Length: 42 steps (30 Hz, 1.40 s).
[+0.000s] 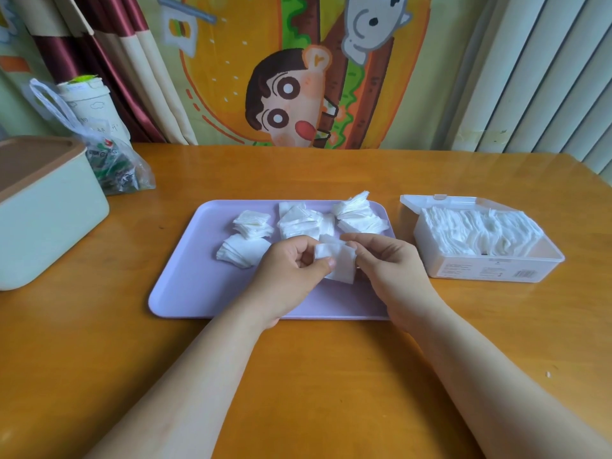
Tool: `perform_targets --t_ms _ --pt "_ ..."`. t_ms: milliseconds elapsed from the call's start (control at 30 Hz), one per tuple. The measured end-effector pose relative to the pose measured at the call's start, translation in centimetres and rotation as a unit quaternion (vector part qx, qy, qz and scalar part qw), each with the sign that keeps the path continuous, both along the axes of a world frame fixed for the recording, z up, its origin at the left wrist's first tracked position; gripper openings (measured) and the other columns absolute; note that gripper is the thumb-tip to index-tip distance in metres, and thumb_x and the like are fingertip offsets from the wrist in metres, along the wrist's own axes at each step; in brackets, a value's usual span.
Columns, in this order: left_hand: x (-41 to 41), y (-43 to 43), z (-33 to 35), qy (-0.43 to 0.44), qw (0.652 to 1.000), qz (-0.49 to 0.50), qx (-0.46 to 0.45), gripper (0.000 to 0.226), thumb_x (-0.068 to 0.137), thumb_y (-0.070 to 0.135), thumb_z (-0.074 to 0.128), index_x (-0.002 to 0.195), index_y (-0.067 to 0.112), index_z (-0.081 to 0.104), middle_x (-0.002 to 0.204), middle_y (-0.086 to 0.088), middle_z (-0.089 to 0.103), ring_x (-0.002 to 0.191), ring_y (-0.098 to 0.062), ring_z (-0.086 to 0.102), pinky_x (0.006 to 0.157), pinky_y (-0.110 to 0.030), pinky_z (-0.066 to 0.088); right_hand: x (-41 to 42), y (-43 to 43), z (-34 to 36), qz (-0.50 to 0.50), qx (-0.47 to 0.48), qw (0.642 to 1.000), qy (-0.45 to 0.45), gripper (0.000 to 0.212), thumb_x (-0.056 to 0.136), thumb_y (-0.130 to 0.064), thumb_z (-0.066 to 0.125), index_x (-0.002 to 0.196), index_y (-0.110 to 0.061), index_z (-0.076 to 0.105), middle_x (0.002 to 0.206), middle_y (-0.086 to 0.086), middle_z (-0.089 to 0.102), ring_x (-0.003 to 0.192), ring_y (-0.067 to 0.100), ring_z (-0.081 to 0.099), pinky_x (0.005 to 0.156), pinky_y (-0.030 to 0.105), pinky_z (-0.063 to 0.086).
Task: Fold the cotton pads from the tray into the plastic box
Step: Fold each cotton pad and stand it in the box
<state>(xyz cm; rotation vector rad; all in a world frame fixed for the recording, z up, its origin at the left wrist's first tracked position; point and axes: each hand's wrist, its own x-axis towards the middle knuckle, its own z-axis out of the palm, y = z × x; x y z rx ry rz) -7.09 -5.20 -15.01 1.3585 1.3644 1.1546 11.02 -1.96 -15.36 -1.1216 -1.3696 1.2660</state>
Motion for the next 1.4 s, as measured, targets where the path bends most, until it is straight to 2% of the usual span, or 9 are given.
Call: perform_targets --t_ms 200,333,467,567,800,933,1067,1267,1400 --pt "0.1 0.2 -0.2 0.009 1.000 0.009 -0.007 0.007 0.092 0.023 0.078 0.092 0.019 0.071 0.093 -0.021 0.071 0.079 -0.016 0.059 0.080 -0.038 0.049 0.0 -0.3 0.6 0.037 -0.020 0.999 0.023 0.024 0.106 -0.031 0.063 0.110 -0.017 0.082 0.094 0.009 0.078 0.091 0.023 0.069 0.092 0.043 0.054" --pt "0.3 0.3 -0.2 0.012 0.999 0.041 -0.021 0.018 0.088 0.026 0.082 0.092 0.016 0.068 0.090 -0.021 0.071 0.075 -0.014 0.058 0.076 -0.035 0.050 0.0 -0.6 0.8 0.072 -0.008 0.997 0.009 0.030 0.089 -0.028 0.085 0.116 -0.018 0.078 0.087 0.008 0.077 0.084 0.031 0.071 0.083 0.035 0.052" --pt "0.7 0.1 -0.1 0.045 0.993 0.109 0.010 0.018 0.085 0.022 0.084 0.089 0.019 0.067 0.080 0.005 0.066 0.068 -0.005 0.058 0.069 -0.022 0.051 -0.3 -0.4 0.1 -0.008 0.012 0.999 -0.030 0.021 0.093 -0.008 0.078 0.106 -0.023 0.078 0.071 -0.012 0.070 0.068 0.007 0.060 0.067 0.022 0.049" --pt "0.2 0.4 0.2 0.172 0.965 0.168 0.102 0.013 0.087 0.022 0.078 0.089 0.026 0.065 0.092 0.013 0.062 0.074 -0.003 0.059 0.070 -0.015 0.045 -0.3 -0.2 0.0 -0.064 0.037 0.997 -0.038 0.025 0.094 -0.008 0.072 0.101 -0.031 0.076 0.078 -0.019 0.077 0.072 -0.003 0.067 0.070 0.015 0.053" --pt "-1.0 2.7 0.6 0.383 0.910 0.112 0.107 0.030 0.097 0.015 0.063 0.126 0.017 0.066 0.133 0.003 0.066 0.123 -0.025 0.058 0.100 -0.035 0.045 -0.2 0.2 -0.3 -0.098 -0.002 0.995 0.002 0.023 0.095 -0.009 0.070 0.108 -0.025 0.078 0.096 -0.007 0.081 0.090 0.008 0.074 0.085 0.028 0.058" --pt "-0.8 2.1 0.8 0.372 0.920 0.099 0.082 0.029 0.096 0.025 0.069 0.125 0.023 0.068 0.126 0.009 0.069 0.107 -0.022 0.064 0.094 -0.036 0.051 -0.1 0.4 -0.5 -0.109 -0.009 0.994 0.023 0.023 0.096 -0.008 0.067 0.111 -0.024 0.076 0.099 -0.004 0.080 0.089 0.010 0.072 0.084 0.027 0.057" --pt "-1.1 0.8 0.7 0.366 0.923 0.090 0.075 0.016 0.094 0.031 0.073 0.109 0.025 0.073 0.088 0.020 0.063 0.082 -0.015 0.058 0.079 -0.031 0.051 0.0 0.4 -0.4 -0.121 -0.004 0.992 0.026 0.025 0.098 -0.011 0.067 0.118 -0.026 0.072 0.111 -0.007 0.076 0.101 0.008 0.071 0.089 0.024 0.055" --pt "-2.1 0.0 1.0 0.325 0.924 0.123 0.160 0.010 0.093 0.016 0.072 0.100 0.022 0.077 0.109 0.014 0.067 0.100 -0.003 0.060 0.089 -0.027 0.052 0.0 0.4 -0.3 -0.124 0.005 0.992 0.016 0.024 0.098 -0.012 0.066 0.115 -0.029 0.070 0.110 -0.010 0.074 0.102 0.005 0.070 0.087 0.022 0.055" --pt "-2.1 -0.8 1.5 0.359 0.918 0.140 0.090 0.015 0.088 0.036 0.079 0.098 0.028 0.073 0.099 0.014 0.063 0.084 -0.004 0.060 0.076 -0.027 0.051 0.0 0.5 -0.3 -0.118 -0.004 0.993 0.012 0.024 0.098 -0.012 0.068 0.118 -0.025 0.072 0.112 -0.005 0.076 0.106 0.012 0.072 0.093 0.028 0.058"
